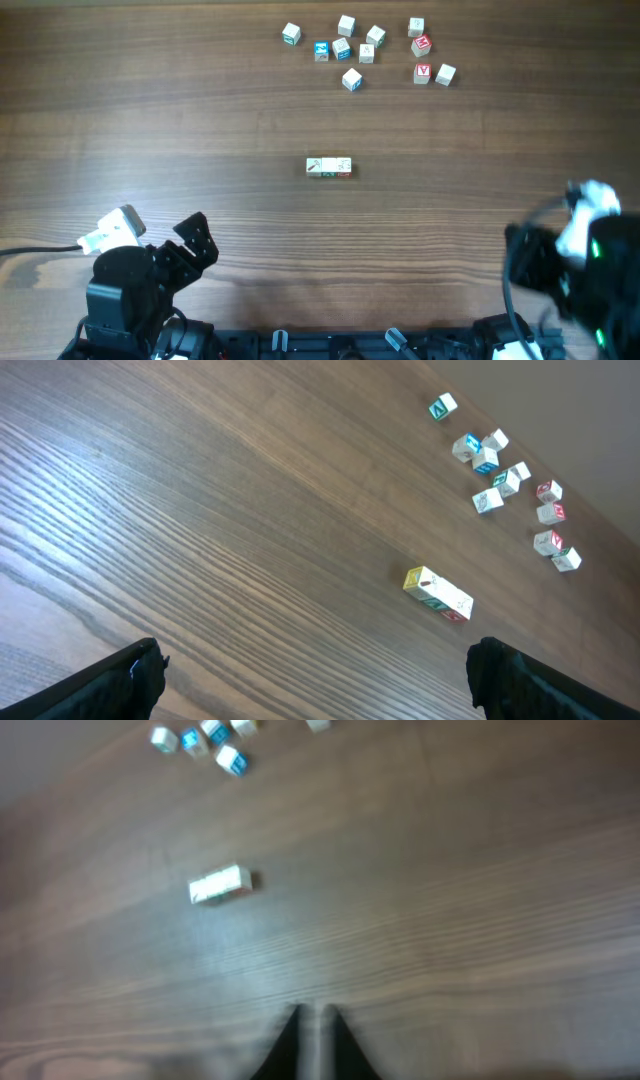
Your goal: Form a horizontal line
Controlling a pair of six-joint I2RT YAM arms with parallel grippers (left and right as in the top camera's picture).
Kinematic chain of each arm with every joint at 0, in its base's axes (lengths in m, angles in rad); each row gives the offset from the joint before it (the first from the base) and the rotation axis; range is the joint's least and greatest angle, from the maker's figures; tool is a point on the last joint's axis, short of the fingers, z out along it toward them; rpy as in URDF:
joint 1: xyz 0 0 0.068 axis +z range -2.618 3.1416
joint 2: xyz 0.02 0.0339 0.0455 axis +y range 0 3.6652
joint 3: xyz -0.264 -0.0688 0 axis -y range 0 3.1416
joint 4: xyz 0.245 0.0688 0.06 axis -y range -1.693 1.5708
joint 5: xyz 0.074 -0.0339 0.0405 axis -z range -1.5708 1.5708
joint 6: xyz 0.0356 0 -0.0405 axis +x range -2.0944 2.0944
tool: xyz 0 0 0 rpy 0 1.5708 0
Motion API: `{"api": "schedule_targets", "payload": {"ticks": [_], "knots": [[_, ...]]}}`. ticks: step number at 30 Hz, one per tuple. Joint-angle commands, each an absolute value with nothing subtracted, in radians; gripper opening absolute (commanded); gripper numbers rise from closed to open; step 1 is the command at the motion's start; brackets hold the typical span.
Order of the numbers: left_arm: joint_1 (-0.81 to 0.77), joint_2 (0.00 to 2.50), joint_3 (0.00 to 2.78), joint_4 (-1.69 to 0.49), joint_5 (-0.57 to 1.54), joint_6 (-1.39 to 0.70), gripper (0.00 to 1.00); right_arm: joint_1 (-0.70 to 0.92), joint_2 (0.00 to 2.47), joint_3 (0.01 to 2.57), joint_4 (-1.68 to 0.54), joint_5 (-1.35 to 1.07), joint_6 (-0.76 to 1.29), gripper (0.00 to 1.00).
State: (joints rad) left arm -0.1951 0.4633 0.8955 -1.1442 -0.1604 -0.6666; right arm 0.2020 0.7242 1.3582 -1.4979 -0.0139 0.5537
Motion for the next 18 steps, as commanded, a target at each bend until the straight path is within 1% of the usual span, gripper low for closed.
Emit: {"api": "schedule_targets", "payload": {"ticks": [1, 5, 6, 7, 8, 10, 12, 14, 18], "knots": [[-0.191, 0.458, 0.896, -1.142, -0.173, -0.658, 1.0, 0.205, 0.63, 1.34, -1.604, 0.036, 0.6, 1.0], [-0.191, 0.458, 0.896, -1.142, -0.173, -0.658, 1.0, 0.205, 0.613, 1.34, -1.608, 0.038, 0.606, 1.0], [-0.191, 0.458, 0.896, -1.142, -0.173, -0.659, 1.0, 0.205, 0.613, 1.34, -1.605, 0.013, 0.627, 1.0], [-0.191, 0.458, 0.896, -1.142, -0.173, -0.658, 1.0, 0.205, 0.613, 1.34, -1.589, 0.005, 0.712, 1.0], [-0.191, 0.458, 0.896, -1.142, -0.173, -0.658, 1.0, 0.205, 0.613, 1.34, -1.591, 0.007, 0.732, 1.0], [-0.191, 0.458, 0.896, -1.142, -0.173, -0.658, 1.0, 0.205, 0.613, 1.34, -1.587, 0.055, 0.709, 1.0], [-0.191, 0.458, 0.896, -1.142, -0.173, -0.659, 1.0, 0.205, 0.613, 1.34, -1.533, 0.076, 0.563, 1.0], [-0.191, 0.458, 0.896, -1.142, -0.173, -0.658, 1.0, 0.205, 0.613, 1.34, -1.409, 0.075, 0.369, 1.0], [-0.191, 0.458, 0.896, -1.142, -0.173, -0.658, 1.0, 0.205, 0.611, 1.324, -1.303, 0.075, 0.177, 0.99]]}}
